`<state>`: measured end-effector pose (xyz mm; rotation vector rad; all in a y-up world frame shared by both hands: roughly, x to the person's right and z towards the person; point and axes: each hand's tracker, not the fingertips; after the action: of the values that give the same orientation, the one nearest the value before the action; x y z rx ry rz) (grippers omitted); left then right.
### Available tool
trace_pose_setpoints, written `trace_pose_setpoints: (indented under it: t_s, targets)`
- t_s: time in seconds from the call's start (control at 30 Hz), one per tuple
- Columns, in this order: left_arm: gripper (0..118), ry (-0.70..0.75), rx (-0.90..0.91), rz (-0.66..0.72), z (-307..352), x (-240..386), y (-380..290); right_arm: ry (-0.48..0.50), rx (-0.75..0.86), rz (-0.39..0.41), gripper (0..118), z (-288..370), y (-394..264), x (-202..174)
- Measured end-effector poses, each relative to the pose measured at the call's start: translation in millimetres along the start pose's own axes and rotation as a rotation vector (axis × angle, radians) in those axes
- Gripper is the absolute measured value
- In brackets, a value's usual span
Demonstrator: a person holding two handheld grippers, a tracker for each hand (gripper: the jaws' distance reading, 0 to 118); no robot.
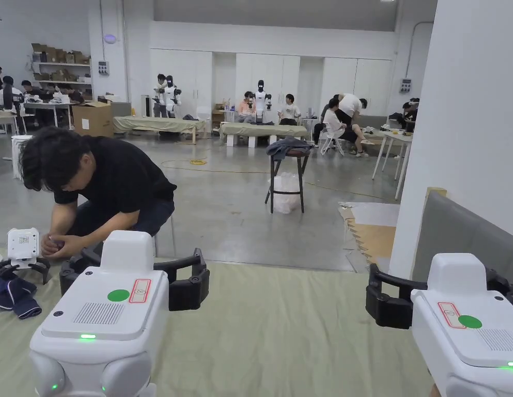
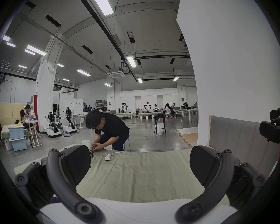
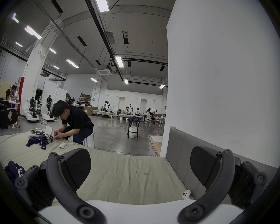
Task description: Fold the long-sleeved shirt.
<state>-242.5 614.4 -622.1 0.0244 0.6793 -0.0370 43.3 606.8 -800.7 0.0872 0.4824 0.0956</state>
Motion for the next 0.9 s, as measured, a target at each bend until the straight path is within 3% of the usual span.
trace_pose_setpoints:
  t_s: [0.9]
  targets:
    - [111, -0.002, 0.019, -0.011, 3.0, 5.3, -0.8, -0.002, 0.003, 0.029, 118, -5.0, -4.6, 0.2]
